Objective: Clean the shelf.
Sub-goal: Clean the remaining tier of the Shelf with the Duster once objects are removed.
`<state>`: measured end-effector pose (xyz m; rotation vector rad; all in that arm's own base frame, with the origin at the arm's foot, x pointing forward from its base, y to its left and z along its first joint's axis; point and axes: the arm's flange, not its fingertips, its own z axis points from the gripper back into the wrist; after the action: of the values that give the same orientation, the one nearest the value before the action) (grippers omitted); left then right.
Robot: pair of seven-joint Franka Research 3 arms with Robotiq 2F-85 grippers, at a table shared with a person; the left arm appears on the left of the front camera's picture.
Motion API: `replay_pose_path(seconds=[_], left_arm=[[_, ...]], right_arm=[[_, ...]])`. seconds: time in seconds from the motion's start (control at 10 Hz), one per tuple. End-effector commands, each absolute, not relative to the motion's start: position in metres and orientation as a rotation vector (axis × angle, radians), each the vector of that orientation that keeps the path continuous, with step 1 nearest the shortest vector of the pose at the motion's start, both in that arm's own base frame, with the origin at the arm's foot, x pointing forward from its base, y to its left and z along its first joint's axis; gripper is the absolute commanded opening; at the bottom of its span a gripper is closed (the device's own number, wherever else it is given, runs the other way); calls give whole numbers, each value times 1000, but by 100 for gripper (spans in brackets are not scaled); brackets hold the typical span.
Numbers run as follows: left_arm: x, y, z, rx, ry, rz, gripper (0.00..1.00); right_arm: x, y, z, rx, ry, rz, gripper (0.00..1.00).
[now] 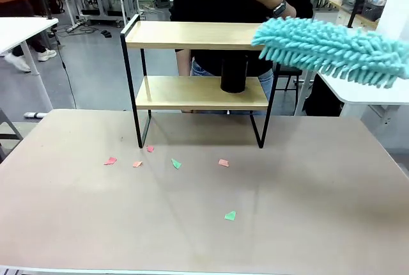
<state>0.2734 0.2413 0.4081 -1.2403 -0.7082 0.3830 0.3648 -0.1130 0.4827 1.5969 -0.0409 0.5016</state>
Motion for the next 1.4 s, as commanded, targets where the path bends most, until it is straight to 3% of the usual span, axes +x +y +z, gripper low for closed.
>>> replay_pose_path(seconds=[0.0, 0.5, 0.6, 1.0, 1.1, 1.2, 1.3], left_arm=[[274, 240, 410, -1254, -716, 382, 100], [274, 240, 410, -1254, -716, 382, 100], [274, 240, 410, -1254, -716, 382, 100], [274, 240, 410, -1254, -716, 382, 100], [274, 240, 410, -1254, -716, 382, 100], [274, 240, 410, -1254, -716, 382, 100], [274, 240, 410, -1254, -716, 382, 100]], right_arm=[[363, -183, 485, 1743, -158, 446, 11], [366, -191, 439, 1728, -200, 208, 11], [336, -171, 441, 1733, -191, 294, 11], [336, -171, 441, 1733, -191, 294, 11], [340, -175, 437, 1728, -197, 271, 0], [350, -169, 431, 1724, -190, 258, 11], [355, -168, 424, 1708, -188, 212, 11]])
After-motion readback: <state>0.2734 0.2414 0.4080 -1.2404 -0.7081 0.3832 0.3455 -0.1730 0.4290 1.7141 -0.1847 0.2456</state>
